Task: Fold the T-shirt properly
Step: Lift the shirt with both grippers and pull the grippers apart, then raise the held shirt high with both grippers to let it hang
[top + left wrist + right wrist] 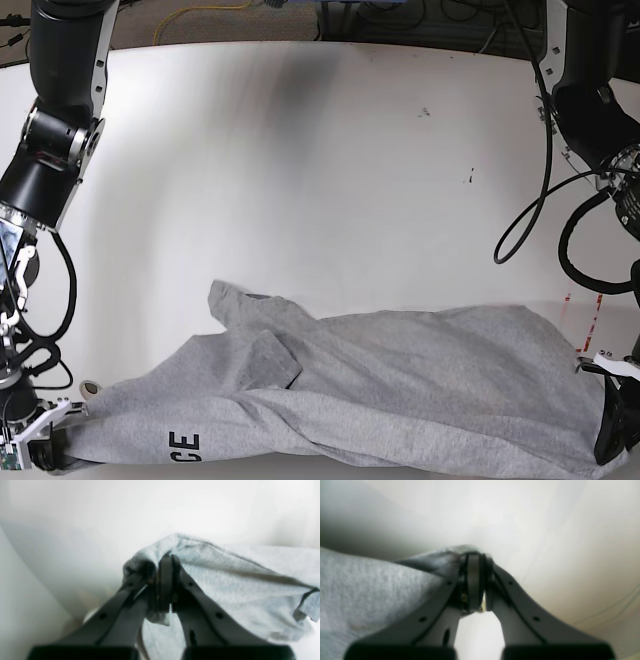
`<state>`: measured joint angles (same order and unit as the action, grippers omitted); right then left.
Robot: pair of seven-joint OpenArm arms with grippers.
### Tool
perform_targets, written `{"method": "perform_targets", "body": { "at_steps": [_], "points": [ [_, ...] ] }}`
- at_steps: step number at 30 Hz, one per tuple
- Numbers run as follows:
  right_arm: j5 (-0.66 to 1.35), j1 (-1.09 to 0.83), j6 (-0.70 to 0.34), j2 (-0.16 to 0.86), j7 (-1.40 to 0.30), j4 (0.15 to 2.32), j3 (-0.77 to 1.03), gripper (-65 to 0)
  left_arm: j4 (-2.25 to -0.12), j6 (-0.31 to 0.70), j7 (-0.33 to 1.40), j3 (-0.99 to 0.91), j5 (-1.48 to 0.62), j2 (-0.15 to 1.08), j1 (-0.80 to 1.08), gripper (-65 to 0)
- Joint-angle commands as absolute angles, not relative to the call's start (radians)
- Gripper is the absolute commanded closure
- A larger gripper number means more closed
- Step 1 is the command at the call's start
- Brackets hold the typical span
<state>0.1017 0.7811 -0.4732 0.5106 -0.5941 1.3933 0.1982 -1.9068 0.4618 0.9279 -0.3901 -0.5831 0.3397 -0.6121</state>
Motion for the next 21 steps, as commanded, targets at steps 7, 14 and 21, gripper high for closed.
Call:
{"method": "perform_targets", "body": {
  "at_steps": [7, 14, 21],
  "points": [
    [0.111, 0.967, -0.470, 0.524, -0.590, 1.395, 0.151, -0.8, -1.891, 0.460, 0.898, -0.389, -0.588, 0.351, -0.769, 0.0],
    [0.111, 1.099, -0.470, 0.527, -0.590, 1.307, 0.102, -0.8, -1.819, 0.458, 0.898, -0.389, -0.561, 0.349, -0.894, 0.0],
    [0.113, 1.211, -0.475, 0.555, -0.587, 1.208, 0.076, -0.8, -1.758, 0.458, 0.898, -0.386, -0.561, 0.348, -0.984, 0.0]
  ]
}}
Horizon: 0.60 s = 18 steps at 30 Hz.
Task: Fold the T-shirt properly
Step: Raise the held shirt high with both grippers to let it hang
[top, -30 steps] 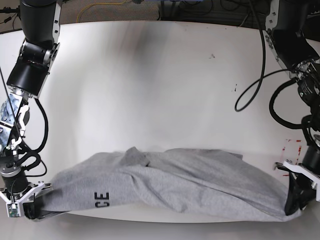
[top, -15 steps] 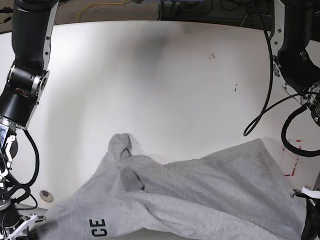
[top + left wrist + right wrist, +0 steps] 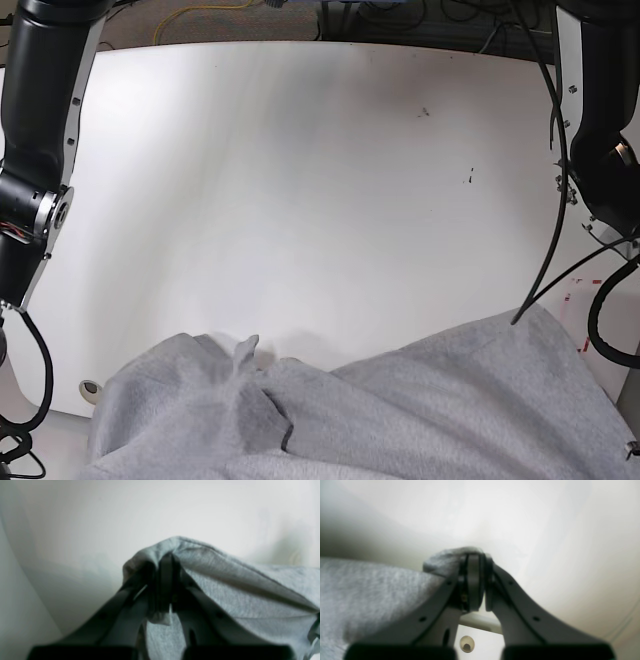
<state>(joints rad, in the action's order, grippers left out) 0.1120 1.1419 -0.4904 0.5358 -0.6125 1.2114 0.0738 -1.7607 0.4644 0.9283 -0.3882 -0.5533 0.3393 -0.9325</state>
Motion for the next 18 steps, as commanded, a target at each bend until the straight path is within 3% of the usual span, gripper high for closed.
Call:
{"method": "perform_targets", "body": {
  "at_steps": [1, 18],
  "points": [
    [0.113, 1.227, -0.475, 0.556, -0.587, 1.199, 0.070, -0.8, -1.750, 0.458, 0.898, -0.374, -0.561, 0.348, -0.997, 0.0],
    [0.113, 1.280, -0.476, 0.593, -0.587, 1.173, 0.045, -0.8, -1.667, 0.460, 0.898, -0.337, -0.536, 0.351, -1.082, 0.0]
  ]
}}
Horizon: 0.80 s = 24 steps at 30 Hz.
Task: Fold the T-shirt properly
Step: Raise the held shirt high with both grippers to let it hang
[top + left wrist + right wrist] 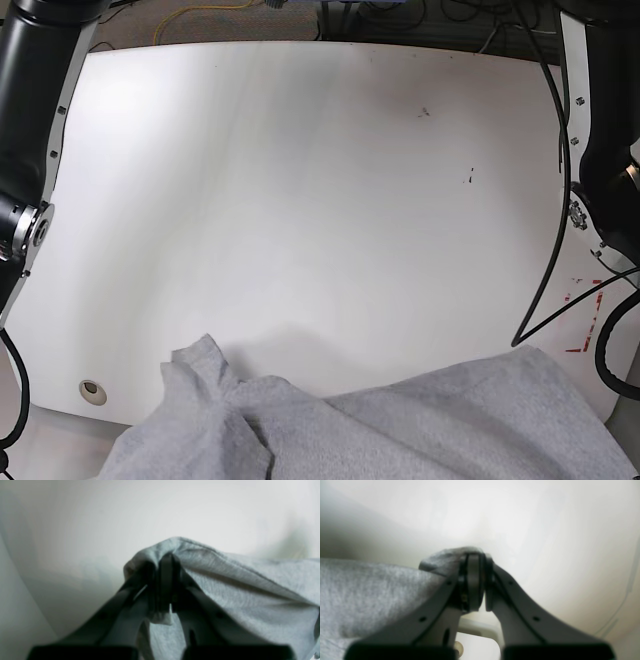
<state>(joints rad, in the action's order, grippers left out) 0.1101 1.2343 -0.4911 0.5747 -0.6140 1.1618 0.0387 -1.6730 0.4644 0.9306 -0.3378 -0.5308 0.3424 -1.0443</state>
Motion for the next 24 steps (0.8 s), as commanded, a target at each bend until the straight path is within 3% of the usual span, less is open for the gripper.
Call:
{"method": "perform_targets", "body": {
  "at_steps": [1, 13, 24],
  "points": [
    [0.113, 1.280, -0.476, 0.593, -0.587, 1.173, 0.045, -0.8, -1.662, 0.461, 0.898, -0.337, -0.536, 0.351, -1.082, 0.0],
    [0.122, 1.147, -0.476, 0.634, -0.590, 1.213, 0.059, -0.8, -1.661, 0.463, 0.898, -0.338, -0.541, 0.351, -0.975, 0.0],
    [0.120, 0.814, -0.476, 0.628, -0.590, 1.362, 0.216, -0.8, -1.715, 0.463, 0.898, -0.341, -0.541, 0.375, -0.763, 0.0]
  ]
}}
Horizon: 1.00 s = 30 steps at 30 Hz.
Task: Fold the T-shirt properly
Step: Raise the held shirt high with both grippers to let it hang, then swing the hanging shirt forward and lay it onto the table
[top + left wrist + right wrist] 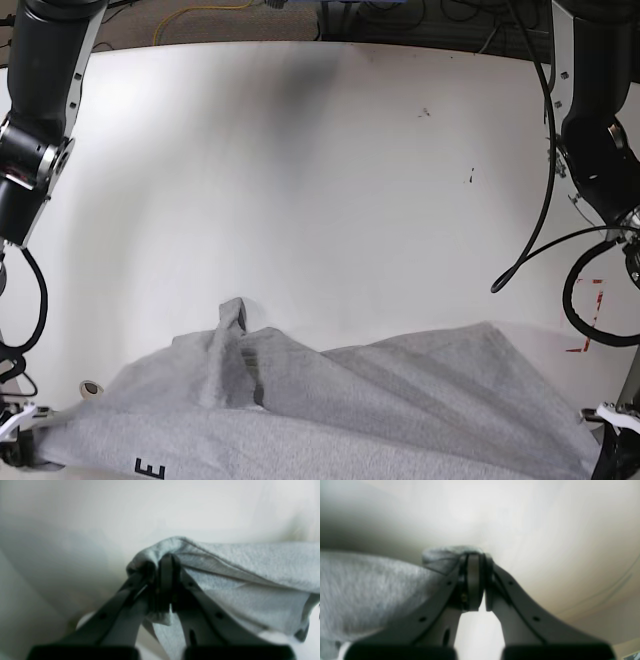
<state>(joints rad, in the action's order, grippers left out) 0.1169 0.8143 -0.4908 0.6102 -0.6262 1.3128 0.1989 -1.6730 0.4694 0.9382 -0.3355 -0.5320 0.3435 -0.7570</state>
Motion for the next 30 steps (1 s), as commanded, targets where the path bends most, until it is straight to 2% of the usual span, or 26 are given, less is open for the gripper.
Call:
{"method": "perform_targets", "body": {
  "at_steps": [1, 11, 30],
  "points": [
    [0.122, 0.786, -0.476, 0.627, -0.590, 1.372, 0.225, -0.8, -1.722, 0.463, 0.898, -0.341, -0.541, 0.377, -0.743, 0.0],
    [0.122, 0.443, -0.476, 0.553, -0.591, 1.532, 0.366, -0.8, -1.801, 0.463, 0.898, -0.401, -0.608, 0.378, -0.452, 0.0],
    [0.113, -0.007, -0.473, 0.404, -0.593, 1.765, 0.456, -0.8, -1.937, 0.464, 0.898, -0.529, -0.679, 0.380, 0.064, 0.0]
  ]
}}
